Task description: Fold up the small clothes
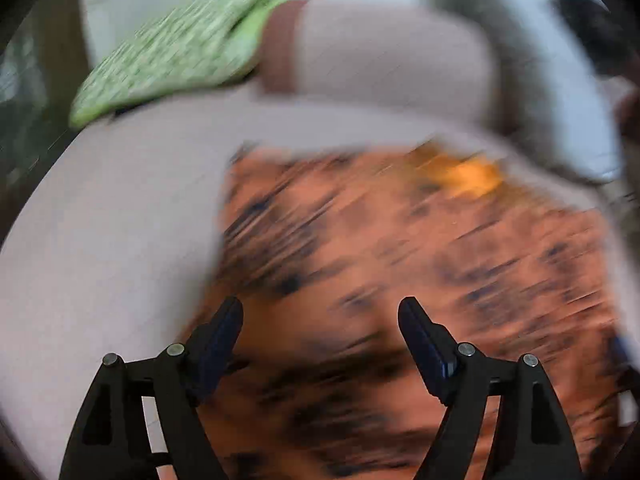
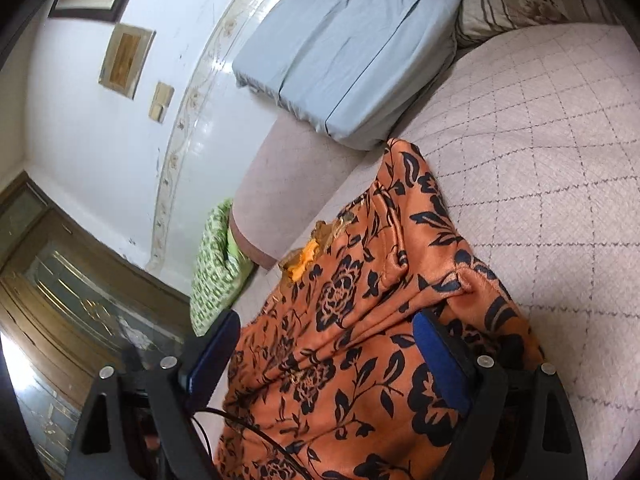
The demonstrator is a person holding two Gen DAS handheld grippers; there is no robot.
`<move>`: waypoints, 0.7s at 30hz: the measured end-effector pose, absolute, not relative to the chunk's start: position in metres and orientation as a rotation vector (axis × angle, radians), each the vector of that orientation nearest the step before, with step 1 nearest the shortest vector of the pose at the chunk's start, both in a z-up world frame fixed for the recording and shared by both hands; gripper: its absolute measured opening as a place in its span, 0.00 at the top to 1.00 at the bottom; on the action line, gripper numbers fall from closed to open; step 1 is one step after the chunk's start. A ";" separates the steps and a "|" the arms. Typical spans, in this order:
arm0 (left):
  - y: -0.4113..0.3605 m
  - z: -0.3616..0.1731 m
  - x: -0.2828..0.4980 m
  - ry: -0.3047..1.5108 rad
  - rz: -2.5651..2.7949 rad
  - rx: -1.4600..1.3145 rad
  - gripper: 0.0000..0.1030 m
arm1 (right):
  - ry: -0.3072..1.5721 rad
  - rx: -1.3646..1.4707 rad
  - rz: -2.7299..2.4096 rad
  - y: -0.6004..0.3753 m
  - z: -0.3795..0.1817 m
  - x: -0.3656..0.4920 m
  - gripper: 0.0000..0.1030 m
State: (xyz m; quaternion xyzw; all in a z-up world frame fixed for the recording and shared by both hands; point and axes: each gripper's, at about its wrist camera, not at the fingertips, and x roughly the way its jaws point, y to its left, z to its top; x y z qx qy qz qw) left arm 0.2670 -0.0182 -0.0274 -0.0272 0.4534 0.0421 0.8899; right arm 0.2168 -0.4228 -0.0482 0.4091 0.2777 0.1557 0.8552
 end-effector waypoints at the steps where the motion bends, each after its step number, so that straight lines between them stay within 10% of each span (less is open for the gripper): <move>1: -0.004 -0.040 0.264 0.967 0.118 -0.088 0.22 | 0.581 0.854 0.322 -0.420 -0.045 0.215 0.12; 10: 0.018 -0.046 0.243 0.871 0.082 -0.171 0.25 | 0.795 0.783 0.193 -0.399 -0.028 0.292 0.13; 17: 0.047 -0.045 0.240 0.877 0.165 -0.207 0.82 | 0.932 0.836 0.069 -0.401 -0.051 0.312 0.19; 19: 0.055 -0.048 0.244 0.877 0.172 -0.256 0.87 | 0.998 0.805 0.042 -0.400 -0.060 0.323 0.93; 21: 0.055 -0.048 0.245 0.877 0.171 -0.254 0.87 | 1.014 0.736 0.049 -0.391 -0.056 0.326 0.92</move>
